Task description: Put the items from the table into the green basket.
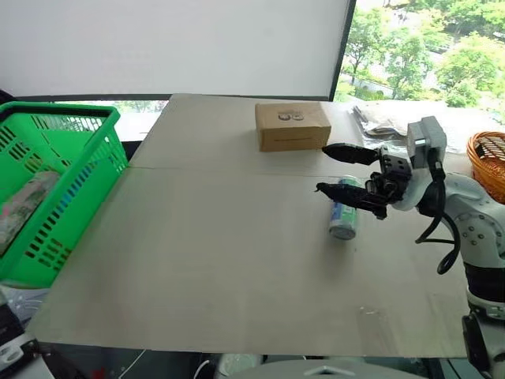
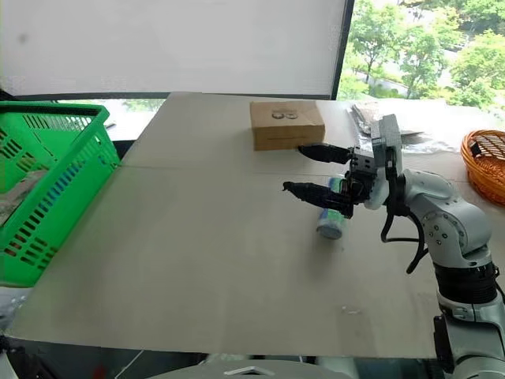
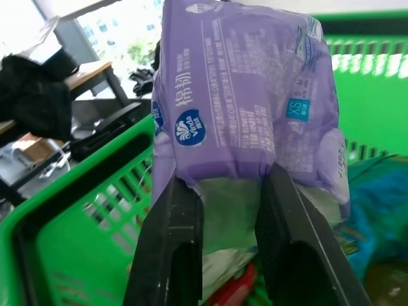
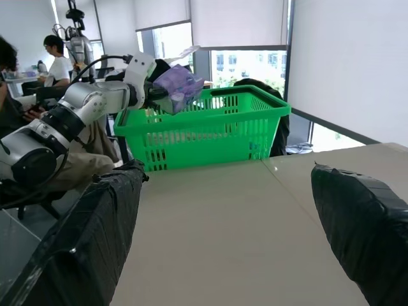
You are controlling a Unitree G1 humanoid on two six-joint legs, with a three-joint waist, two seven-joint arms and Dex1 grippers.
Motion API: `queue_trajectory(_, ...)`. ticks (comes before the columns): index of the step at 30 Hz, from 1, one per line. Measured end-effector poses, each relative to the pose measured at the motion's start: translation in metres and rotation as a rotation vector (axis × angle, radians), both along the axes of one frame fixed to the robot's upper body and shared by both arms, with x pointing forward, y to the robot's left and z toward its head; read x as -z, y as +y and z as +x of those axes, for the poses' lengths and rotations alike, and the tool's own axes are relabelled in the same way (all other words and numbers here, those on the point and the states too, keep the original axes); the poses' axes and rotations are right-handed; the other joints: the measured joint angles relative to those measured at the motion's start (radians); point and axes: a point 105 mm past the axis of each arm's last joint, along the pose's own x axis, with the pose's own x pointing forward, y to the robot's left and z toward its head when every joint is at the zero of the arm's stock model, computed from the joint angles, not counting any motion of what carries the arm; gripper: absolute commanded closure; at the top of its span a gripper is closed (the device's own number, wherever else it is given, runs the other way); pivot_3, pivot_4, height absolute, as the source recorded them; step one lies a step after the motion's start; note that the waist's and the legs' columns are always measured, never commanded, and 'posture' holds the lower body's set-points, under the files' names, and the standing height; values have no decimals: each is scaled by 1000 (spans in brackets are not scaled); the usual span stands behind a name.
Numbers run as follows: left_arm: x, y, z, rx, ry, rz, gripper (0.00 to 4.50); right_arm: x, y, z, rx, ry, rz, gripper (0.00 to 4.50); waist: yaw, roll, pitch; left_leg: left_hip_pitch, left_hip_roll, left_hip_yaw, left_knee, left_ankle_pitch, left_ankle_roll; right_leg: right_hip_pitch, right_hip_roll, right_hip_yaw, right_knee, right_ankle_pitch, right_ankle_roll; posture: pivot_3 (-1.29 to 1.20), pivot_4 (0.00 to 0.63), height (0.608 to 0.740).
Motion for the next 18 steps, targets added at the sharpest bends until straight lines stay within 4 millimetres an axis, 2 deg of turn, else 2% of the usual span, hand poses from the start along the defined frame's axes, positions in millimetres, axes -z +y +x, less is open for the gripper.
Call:
queue_trajectory(3, 5, 1, 3, 35, -12, -9, 537, 0, 0, 1, 1, 3, 0, 0, 21, -2, -4, -5, 0, 0, 0, 0, -1, 0, -8, -11, -3, 0, 0, 247, 0, 740)
queue_trajectory(4, 4, 1, 4, 40, -19, -7, 242, 0, 0, 1, 2, 3, 0, 0, 23, -2, -7, -7, 0, 0, 0, 0, -1, -1, -9, -13, -4, 0, 0, 247, 0, 740)
queue_trajectory(5, 1, -1, 9, 65, -42, 0, 62, 0, 0, 2, 4, 4, -1, 0, 29, -3, -11, -8, 0, 0, 0, 0, -1, -2, -10, -15, -5, 0, 0, 247, 0, 740)
queue_trajectory(9, -20, -14, 27, 181, -140, 34, 62, 3, -2, 6, 51, -2, -39, 0, 42, -5, -17, -12, 0, 0, -1, 0, -1, -4, -13, -21, -8, 0, 0, 233, 1, 740)
queue_trajectory(11, -29, -30, 40, 297, -172, 41, 62, 14, -5, 12, 111, 5, -108, 0, 43, -6, -20, -14, -1, 1, -1, 0, -1, -4, -16, -25, -8, 0, 0, 220, 4, 740)
queue_trajectory(12, -33, -42, 48, 373, -177, 46, 62, 21, -8, 14, 144, 12, -140, 0, 42, -6, -20, -14, -1, 2, -1, 0, -1, -4, -17, -27, -8, 0, 0, 220, 4, 740)
queue_trajectory(14, -37, -87, 66, 636, -149, 64, 62, 46, -17, 20, 248, 43, -235, 0, 42, -6, -22, -14, -2, 2, -2, 0, -1, -4, -20, -29, -9, 0, 0, 220, 4, 740)
queue_trajectory(15, -37, -105, 71, 729, -136, 68, 62, 55, -20, 22, 282, 57, -267, 0, 41, -5, -22, -14, -3, 3, -2, 0, -1, -5, -21, -30, -9, 0, 0, 209, 9, 740)
queue_trajectory(16, -33, -138, 76, 898, -94, 68, 62, 69, -25, 25, 340, 76, -317, 0, 36, -3, -21, -15, -3, 5, -2, 0, 0, -6, -21, -29, -8, 0, 0, 209, 9, 740)
queue_trajectory(17, -31, -150, 77, 953, -80, 66, 62, 73, -27, 26, 359, 83, -330, 0, 34, -3, -21, -15, -3, 5, -2, 0, 0, -7, -21, -29, -8, 0, 0, 209, 9, 740)
queue_trajectory(18, -27, -171, 77, 1060, -52, 59, 62, 79, -31, 27, 395, 91, -350, 0, 28, -2, -22, -15, -2, 6, -2, 0, 0, -8, -21, -29, -8, 0, 0, 209, 9, 740)
